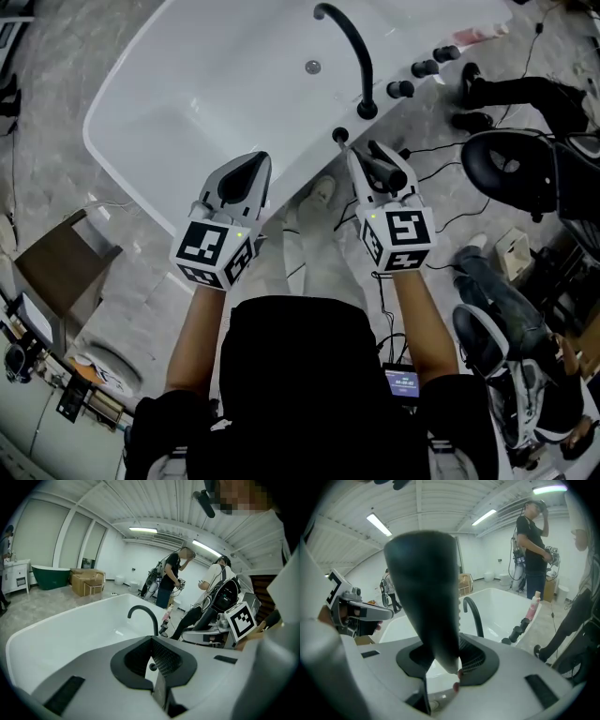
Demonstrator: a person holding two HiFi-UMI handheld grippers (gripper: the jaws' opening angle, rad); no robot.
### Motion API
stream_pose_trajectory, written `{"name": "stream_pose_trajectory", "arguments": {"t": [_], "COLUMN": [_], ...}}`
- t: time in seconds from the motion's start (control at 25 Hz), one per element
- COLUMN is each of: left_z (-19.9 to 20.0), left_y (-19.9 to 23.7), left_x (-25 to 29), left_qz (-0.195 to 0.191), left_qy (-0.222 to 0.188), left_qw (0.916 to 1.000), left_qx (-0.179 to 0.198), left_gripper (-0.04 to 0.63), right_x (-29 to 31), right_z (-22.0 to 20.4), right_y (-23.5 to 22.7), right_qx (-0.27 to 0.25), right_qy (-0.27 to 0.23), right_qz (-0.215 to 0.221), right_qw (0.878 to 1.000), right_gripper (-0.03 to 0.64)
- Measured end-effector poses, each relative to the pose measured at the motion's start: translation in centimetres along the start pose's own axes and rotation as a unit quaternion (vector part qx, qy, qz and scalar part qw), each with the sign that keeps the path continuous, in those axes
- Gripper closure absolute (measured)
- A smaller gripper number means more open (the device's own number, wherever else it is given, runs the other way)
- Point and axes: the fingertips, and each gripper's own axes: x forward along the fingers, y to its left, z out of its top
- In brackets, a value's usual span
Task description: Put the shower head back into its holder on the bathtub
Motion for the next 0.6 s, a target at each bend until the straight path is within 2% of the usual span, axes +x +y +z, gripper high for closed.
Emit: {"name": "stream_pose_trajectory", "arguments": {"t": [0.6], "left_z": [-4.8], "left_y": [0.0], "left_x": [4.0], "left_qz": [-0.032], "left_qy": [0.036], "left_qw": [0.9988], "left_qx": [0.005], "left_gripper": [0.581], "right_x": [4.3], "right_z": [-5.5], "right_y": [-1.9], "right_qx": [-0.005], "right_qy": [0.032], "right_qz": [-0.004], "right_qw": [0.999], "right_gripper": [0.477]}}
